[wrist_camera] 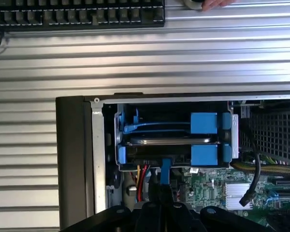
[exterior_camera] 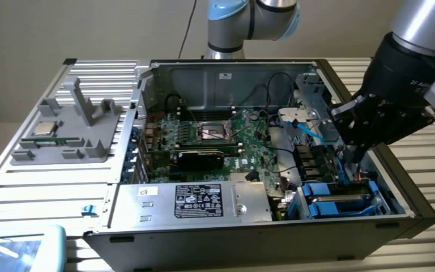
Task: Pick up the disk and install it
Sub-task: 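Insert the second disk wire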
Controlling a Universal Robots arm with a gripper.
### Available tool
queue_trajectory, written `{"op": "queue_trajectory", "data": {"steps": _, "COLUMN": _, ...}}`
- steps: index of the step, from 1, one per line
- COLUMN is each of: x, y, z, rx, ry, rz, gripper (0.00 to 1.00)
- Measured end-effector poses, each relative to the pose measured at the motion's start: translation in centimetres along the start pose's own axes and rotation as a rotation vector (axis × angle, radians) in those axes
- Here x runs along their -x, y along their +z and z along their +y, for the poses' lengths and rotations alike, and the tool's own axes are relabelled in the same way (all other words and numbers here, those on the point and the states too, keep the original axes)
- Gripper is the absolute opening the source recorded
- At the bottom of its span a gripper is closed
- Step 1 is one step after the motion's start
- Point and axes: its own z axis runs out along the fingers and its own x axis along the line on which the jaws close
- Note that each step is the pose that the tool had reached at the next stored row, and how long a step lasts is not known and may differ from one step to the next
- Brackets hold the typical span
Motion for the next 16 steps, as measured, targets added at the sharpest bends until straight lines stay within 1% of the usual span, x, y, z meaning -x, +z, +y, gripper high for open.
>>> {"op": "queue_trajectory", "data": {"steps": 2, "x": 0.0, "y": -0.37, "z": -0.58, "rx": 0.0065, "ry": 0.0, "rz": 0.0003, "gripper": 0.11}}
{"op": "queue_trajectory", "data": {"steps": 5, "x": 0.0, "y": -0.94, "z": -1.09, "rx": 0.0171, "ry": 0.0, "rz": 0.0007, "gripper": 0.11}}
{"op": "queue_trajectory", "data": {"steps": 7, "x": 0.1, "y": -1.21, "z": -1.42, "rx": 0.0253, "ry": 0.0, "rz": 0.001, "gripper": 0.11}}
{"op": "queue_trajectory", "data": {"steps": 8, "x": 0.1, "y": -1.3, "z": -1.52, "rx": 0.0276, "ry": 0.0, "rz": 0.0012, "gripper": 0.11}}
{"op": "queue_trajectory", "data": {"steps": 9, "x": 0.1, "y": -1.34, "z": -1.58, "rx": 0.029, "ry": 0.0, "rz": 0.0012, "gripper": 0.11}}
{"op": "queue_trajectory", "data": {"steps": 16, "x": 0.1, "y": -1.34, "z": -1.58, "rx": 0.0291, "ry": -0.001, "rz": 0.0012, "gripper": 0.11}}
